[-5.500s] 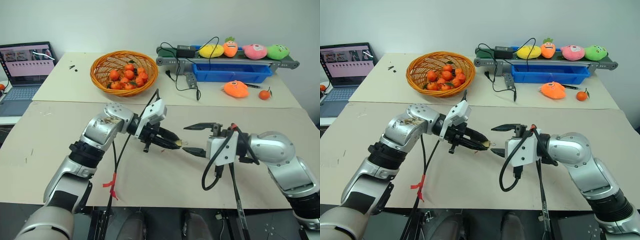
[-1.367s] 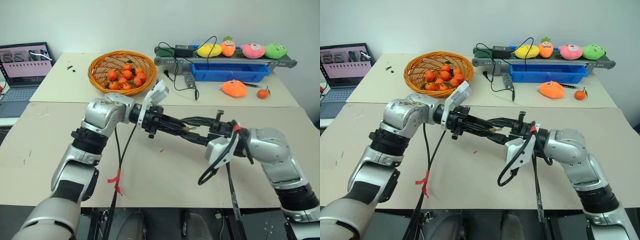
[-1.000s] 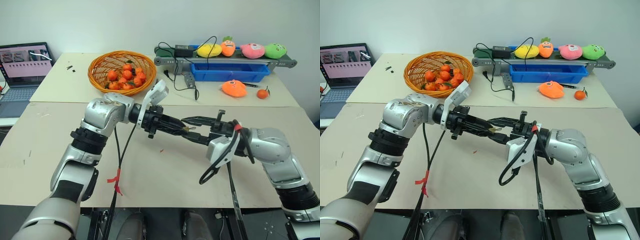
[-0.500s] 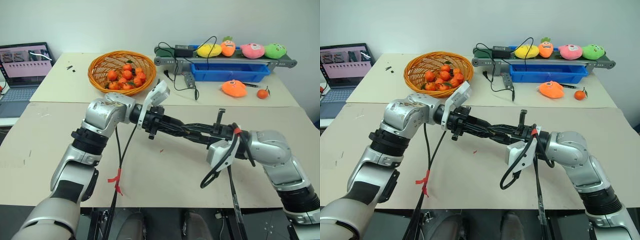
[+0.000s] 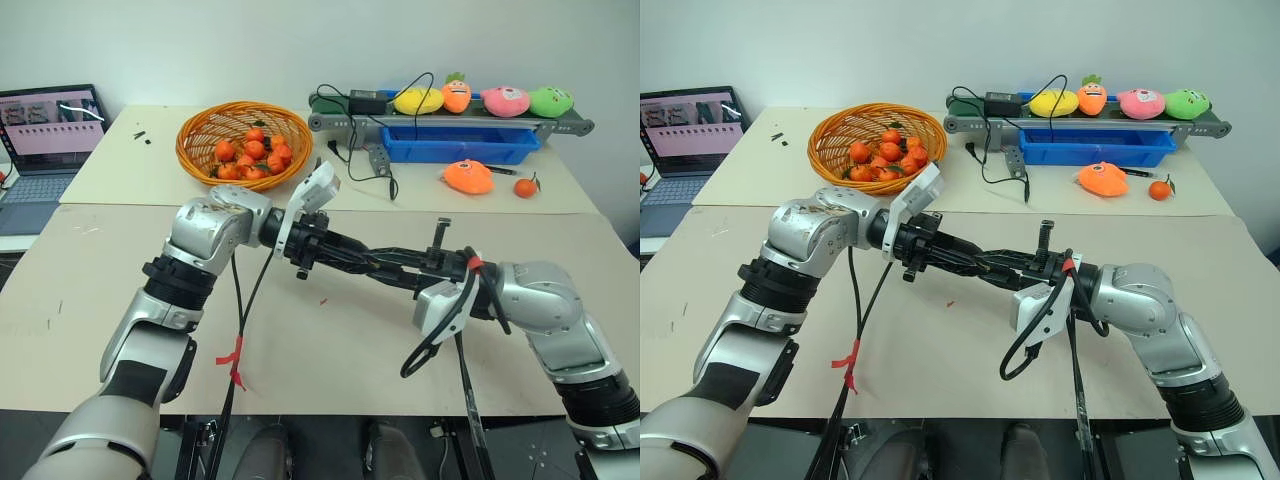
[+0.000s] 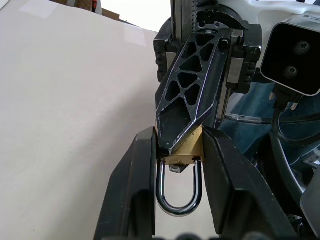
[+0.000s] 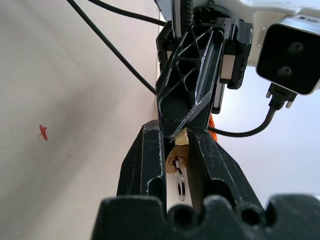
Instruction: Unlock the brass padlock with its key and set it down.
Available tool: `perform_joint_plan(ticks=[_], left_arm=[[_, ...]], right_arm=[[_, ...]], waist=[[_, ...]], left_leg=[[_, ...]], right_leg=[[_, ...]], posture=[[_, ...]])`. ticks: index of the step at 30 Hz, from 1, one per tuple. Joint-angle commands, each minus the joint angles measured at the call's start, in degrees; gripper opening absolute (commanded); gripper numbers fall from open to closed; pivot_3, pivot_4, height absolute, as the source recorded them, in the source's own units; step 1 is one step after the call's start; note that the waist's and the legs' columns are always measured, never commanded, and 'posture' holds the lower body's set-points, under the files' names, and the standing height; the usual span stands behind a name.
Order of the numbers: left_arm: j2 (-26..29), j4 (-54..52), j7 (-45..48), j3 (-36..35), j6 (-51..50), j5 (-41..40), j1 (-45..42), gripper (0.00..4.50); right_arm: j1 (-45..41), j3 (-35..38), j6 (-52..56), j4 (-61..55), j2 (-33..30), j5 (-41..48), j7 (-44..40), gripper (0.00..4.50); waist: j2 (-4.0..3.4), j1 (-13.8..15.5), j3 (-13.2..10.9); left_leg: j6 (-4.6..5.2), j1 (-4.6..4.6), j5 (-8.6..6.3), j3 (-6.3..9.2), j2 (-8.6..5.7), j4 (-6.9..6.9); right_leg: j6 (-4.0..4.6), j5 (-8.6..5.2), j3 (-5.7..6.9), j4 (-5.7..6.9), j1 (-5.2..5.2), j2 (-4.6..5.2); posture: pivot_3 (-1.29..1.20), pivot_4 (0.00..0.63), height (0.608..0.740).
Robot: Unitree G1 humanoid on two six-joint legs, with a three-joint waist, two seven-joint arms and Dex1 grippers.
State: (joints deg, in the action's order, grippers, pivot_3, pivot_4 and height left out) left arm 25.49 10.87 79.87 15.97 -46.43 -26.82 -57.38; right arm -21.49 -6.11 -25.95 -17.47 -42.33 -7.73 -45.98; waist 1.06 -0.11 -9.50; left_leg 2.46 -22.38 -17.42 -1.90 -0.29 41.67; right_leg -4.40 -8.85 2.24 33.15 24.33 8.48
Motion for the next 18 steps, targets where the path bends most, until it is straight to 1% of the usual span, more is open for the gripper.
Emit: perform_joint_plan(ticks=[1,2,3,4,5,6,12,18], left_arm=[[1.3,-0.4,1.1,0.4,0.4,0.3,0.3,2.80],[1.5,-0.4,1.3,0.5,0.3,0.3,0.3,2.97],[1.8,-0.5,1.7,0.6,0.3,0.2,0.3,3.49],[2.2,-0.6,2.2,0.7,0.0,0.0,0.2,3.80],[2.6,-0.7,2.6,0.8,-0.2,-0.2,0.2,4.22],[2.9,-0.8,2.9,0.8,-0.4,-0.3,0.2,4.45],[4.4,0.8,3.4,0.1,-0.2,0.2,-1.1,4.45],[3.6,3.9,0.5,-1.2,1.0,1.1,-2.4,4.45]], right_arm=[[-0.9,3.6,0.2,-1.6,-0.3,2.0,2.2,0.21],[-0.9,3.6,0.2,-1.5,-0.3,2.0,2.2,0.21],[-0.9,3.6,0.1,-1.3,-0.4,2.0,2.3,0.21],[-0.8,3.7,0.0,-1.2,-0.4,2.0,2.4,0.21],[-0.7,3.8,-0.1,-1.1,-0.4,2.0,2.4,0.21],[-0.6,3.9,-0.2,-0.9,-0.5,2.0,2.3,0.21],[-0.5,4.6,-0.3,-0.1,-0.6,1.7,2.6,0.21],[-1.1,5.9,0.5,1.6,-0.8,2.0,3.4,0.21]], waist=[[0.00,0.0,0.0],[0.00,0.0,0.0],[0.00,0.0,0.0],[0.00,0.0,0.0],[0.00,0.0,0.0],[0.00,0.0,0.0],[0.00,0.0,0.0],[0.00,0.0,0.0]], left_leg=[[0.00,0.00,0.00,0.00,0.00,0.00],[0.00,0.00,0.00,0.00,0.00,0.00],[0.00,0.00,0.00,0.00,0.00,0.00],[0.00,0.00,0.00,-0.01,0.00,0.00],[0.00,-0.01,0.00,-0.01,0.00,0.00],[0.00,-0.01,0.00,-0.01,0.00,0.00],[0.00,0.00,0.00,-0.01,0.00,0.00],[0.00,-0.01,0.00,-0.02,0.00,0.00]], right_leg=[[0.00,0.00,0.00,0.00,0.00,0.00],[0.00,0.00,0.00,0.00,0.00,0.00],[0.00,0.00,0.00,0.00,0.00,0.00],[0.00,0.00,0.00,0.00,0.00,0.00],[0.00,0.00,0.00,0.00,0.00,0.00],[0.00,0.00,0.00,0.00,0.00,0.00],[0.00,0.00,0.00,0.00,0.00,0.00],[0.00,0.00,0.00,0.00,0.00,0.00]], posture=[[0.00,0.150,0.740],[0.00,0.150,0.740],[0.00,0.150,0.740],[0.00,0.150,0.740],[0.00,0.150,0.740],[0.00,0.150,0.740],[0.00,0.150,0.740],[0.00,0.150,0.740]])
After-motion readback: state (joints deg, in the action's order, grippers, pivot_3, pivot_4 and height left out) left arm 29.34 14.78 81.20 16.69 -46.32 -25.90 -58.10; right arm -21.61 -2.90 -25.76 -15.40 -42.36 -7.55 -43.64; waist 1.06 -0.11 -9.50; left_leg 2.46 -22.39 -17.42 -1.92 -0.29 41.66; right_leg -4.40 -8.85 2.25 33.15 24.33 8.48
